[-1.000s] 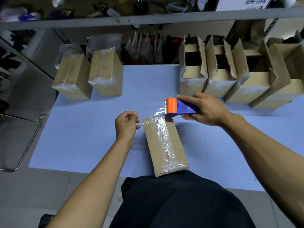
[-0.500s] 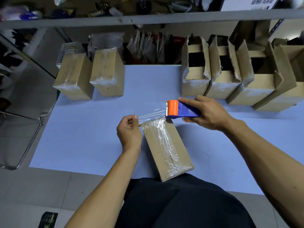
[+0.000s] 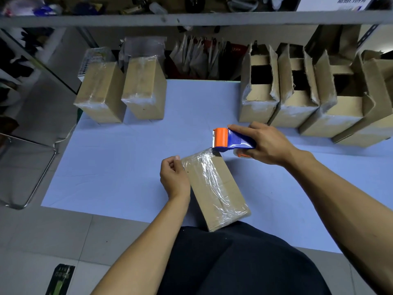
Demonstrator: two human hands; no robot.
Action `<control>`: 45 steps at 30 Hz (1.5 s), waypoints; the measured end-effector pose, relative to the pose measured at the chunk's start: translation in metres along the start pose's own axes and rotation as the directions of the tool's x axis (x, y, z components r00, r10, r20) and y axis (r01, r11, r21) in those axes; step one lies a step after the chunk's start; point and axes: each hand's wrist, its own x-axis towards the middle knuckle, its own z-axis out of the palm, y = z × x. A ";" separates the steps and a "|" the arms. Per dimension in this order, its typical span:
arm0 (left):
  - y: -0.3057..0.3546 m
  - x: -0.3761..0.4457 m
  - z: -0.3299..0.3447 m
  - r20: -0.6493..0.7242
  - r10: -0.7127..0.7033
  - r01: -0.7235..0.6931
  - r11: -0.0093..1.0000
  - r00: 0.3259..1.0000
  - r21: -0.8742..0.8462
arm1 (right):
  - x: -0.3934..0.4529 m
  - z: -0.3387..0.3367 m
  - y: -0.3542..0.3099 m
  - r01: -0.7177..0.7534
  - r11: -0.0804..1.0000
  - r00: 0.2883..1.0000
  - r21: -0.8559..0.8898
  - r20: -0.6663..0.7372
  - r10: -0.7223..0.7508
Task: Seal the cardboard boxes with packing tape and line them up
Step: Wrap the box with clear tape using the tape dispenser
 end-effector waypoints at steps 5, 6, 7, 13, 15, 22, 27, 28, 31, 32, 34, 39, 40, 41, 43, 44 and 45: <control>-0.007 0.012 0.005 0.123 -0.226 0.243 0.959 0.966 -0.145 | -0.002 0.002 0.000 -0.014 0.999 1.000 0.045 0.012 0.014; -0.008 0.012 0.006 0.151 -0.285 0.308 0.939 0.946 -0.155 | -0.003 0.001 -0.001 -0.020 0.998 1.000 0.057 0.010 0.019; -0.008 0.013 0.008 0.179 -0.341 0.370 0.915 0.923 -0.163 | -0.004 0.001 -0.001 -0.028 0.997 1.000 0.066 0.007 0.028; -0.001 0.029 0.013 0.260 -0.429 0.453 0.890 0.865 -0.040 | -0.017 -0.001 -0.006 -0.096 0.991 0.995 0.096 -0.011 0.097; 0.009 0.024 0.010 0.157 -0.374 0.374 0.927 0.914 0.029 | -0.022 -0.002 -0.011 -0.118 0.988 0.992 0.100 -0.029 0.122; 0.022 -0.032 0.000 0.646 0.401 -0.754 0.445 0.650 0.483 | -0.035 -0.002 -0.020 -0.202 0.970 0.976 0.135 -0.054 0.211; 0.016 -0.015 0.002 0.827 0.179 -0.842 0.203 0.533 0.499 | -0.041 0.000 -0.024 -0.212 0.970 0.973 0.121 -0.068 0.222; 0.017 -0.007 -0.001 0.857 0.171 -0.871 0.167 0.487 0.462 | -0.043 -0.001 -0.024 -0.216 0.969 0.973 0.117 -0.058 0.224; 0.026 0.026 -0.017 0.949 0.136 -0.957 -0.021 0.284 0.289 | -0.051 0.001 -0.029 -0.208 0.969 0.977 0.137 -0.017 0.212; 0.032 0.034 -0.021 0.966 0.119 -0.968 -0.074 0.229 0.238 | -0.053 0.004 -0.032 -0.205 0.967 0.978 0.150 -0.007 0.209; 0.041 0.039 -0.023 0.979 0.098 -0.972 -0.132 0.181 0.193 | -0.057 0.010 -0.035 -0.227 0.958 0.973 0.176 -0.001 0.231; 0.031 0.005 -0.007 0.959 0.194 -0.974 -0.057 0.206 0.221 | -0.069 0.016 -0.041 -0.273 0.944 0.959 0.188 -0.024 0.282; 0.028 0.005 -0.007 0.948 0.212 -0.968 -0.036 0.236 0.248 | -0.069 0.017 -0.043 -0.284 0.937 0.955 0.203 -0.029 0.295; 0.027 0.008 -0.007 0.941 0.219 -0.962 -0.022 0.260 0.271 | -0.068 0.018 -0.044 -0.293 0.929 0.950 0.224 -0.037 0.309; 0.027 0.011 -0.006 0.937 0.202 -0.957 -0.003 0.285 0.292 | -0.072 0.021 -0.045 -0.289 0.926 0.949 0.244 -0.057 0.311; 0.028 0.011 -0.005 0.934 0.206 -0.955 0.006 0.292 0.297 | -0.077 0.023 -0.044 -0.280 0.929 0.951 0.241 -0.065 0.303; 0.029 0.009 -0.003 0.930 0.213 -0.952 0.011 0.300 0.304 | -0.082 0.025 -0.043 -0.277 0.930 0.952 0.240 -0.064 0.300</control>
